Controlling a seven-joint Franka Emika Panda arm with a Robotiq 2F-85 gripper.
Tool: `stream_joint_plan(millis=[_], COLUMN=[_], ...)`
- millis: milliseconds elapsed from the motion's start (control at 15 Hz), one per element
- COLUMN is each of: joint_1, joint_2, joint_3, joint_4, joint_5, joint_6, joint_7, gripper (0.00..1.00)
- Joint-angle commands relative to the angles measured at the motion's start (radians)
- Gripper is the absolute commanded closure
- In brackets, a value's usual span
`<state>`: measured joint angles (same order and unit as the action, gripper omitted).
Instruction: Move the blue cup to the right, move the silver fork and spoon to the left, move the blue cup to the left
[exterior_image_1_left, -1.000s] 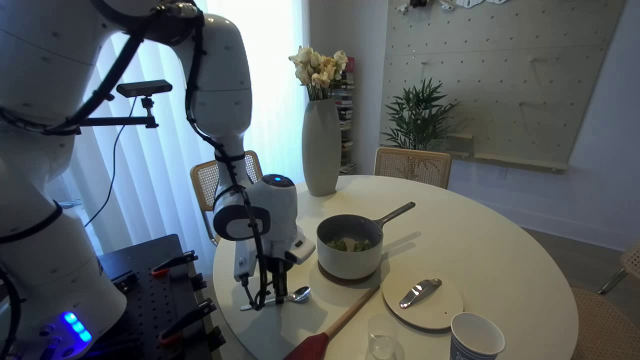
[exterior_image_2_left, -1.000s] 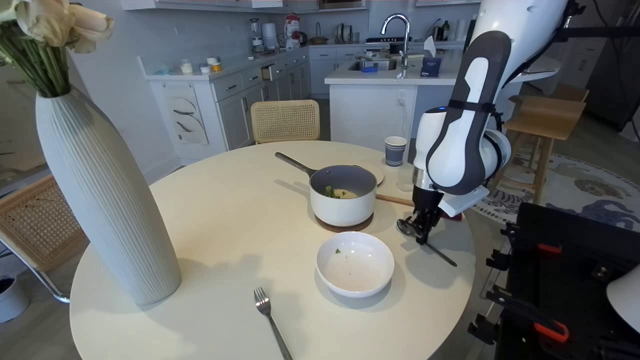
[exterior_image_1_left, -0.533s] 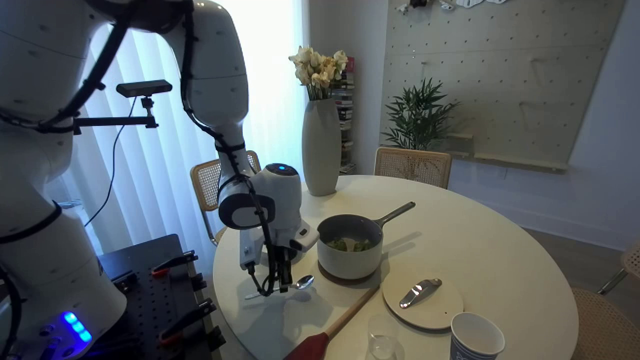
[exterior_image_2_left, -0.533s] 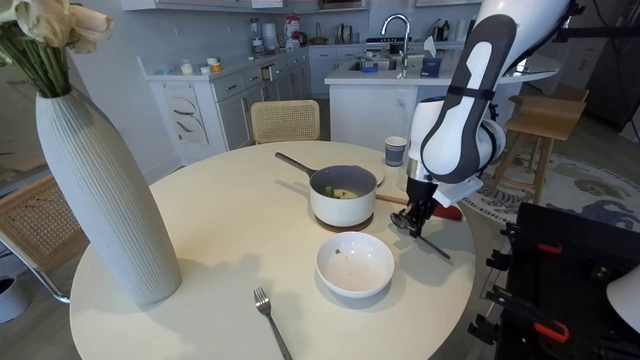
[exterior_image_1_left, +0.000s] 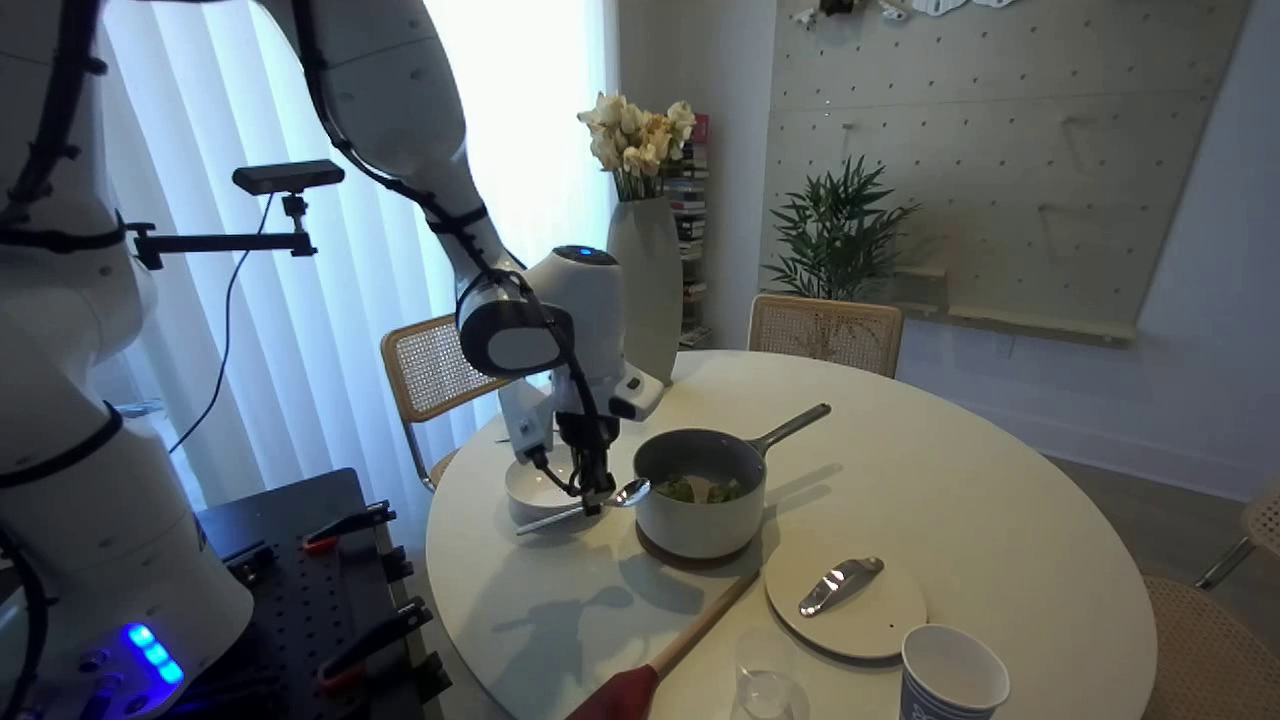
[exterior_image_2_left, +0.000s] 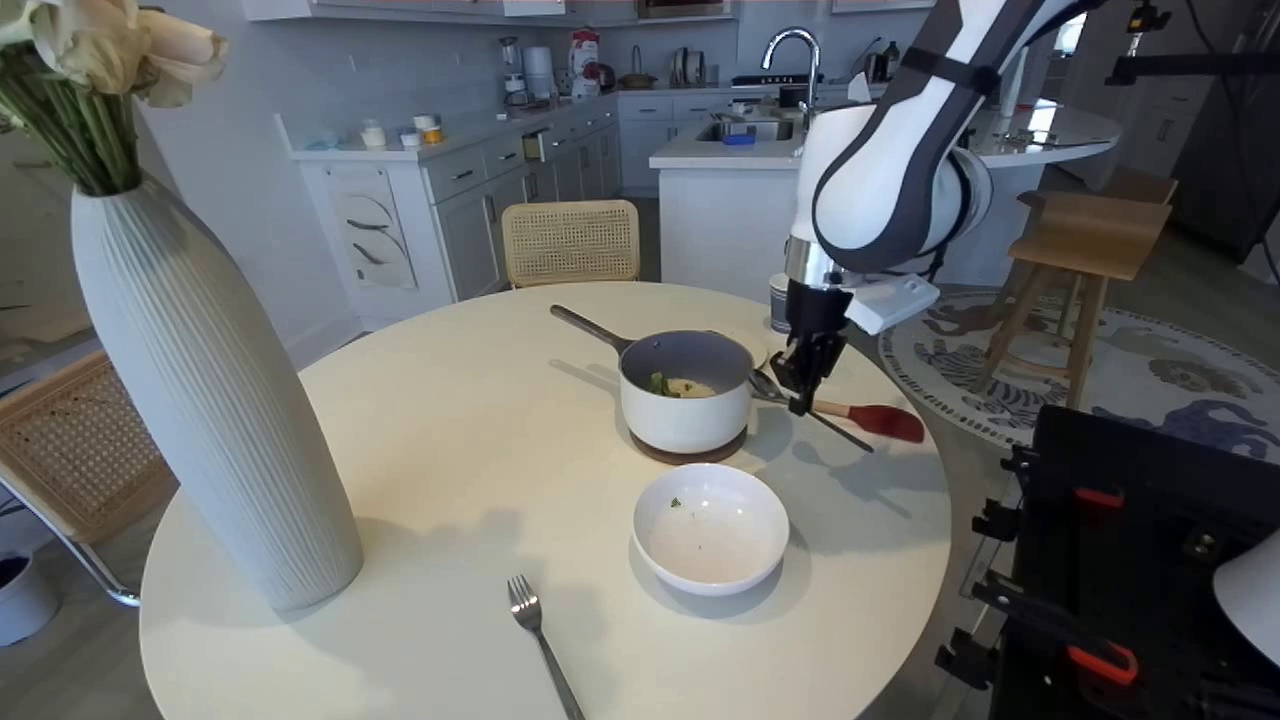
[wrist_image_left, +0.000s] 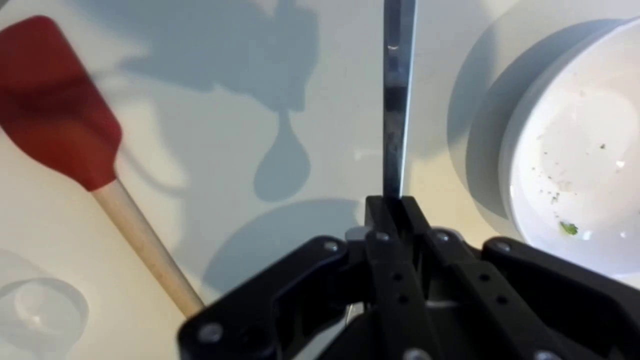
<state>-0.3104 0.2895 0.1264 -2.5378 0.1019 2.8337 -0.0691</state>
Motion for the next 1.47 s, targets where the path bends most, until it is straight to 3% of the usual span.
stream_joint_plan(millis=[0,200,733,1067,1400], joint_1=[0.107,0.225,0.554,0.669,0.714], joint_2=[-0.093,-0.110,-0.038,0.076,0.238], joint_3=[-0.044,-0.071,-0.088,-0.090,-0.110], joint_4=[0.010,0.039,0.239,0.408,0.550], joint_5=[0.007,-0.043,-0.271,-0.320,-0.280], joint_6=[-0.070,-0.082,-0.166,-0.237,-0.245], joint_7=[0.023,0.121,0.597,0.776,0.872], gripper=[0.98,0.98,0.98,0.98,0.98])
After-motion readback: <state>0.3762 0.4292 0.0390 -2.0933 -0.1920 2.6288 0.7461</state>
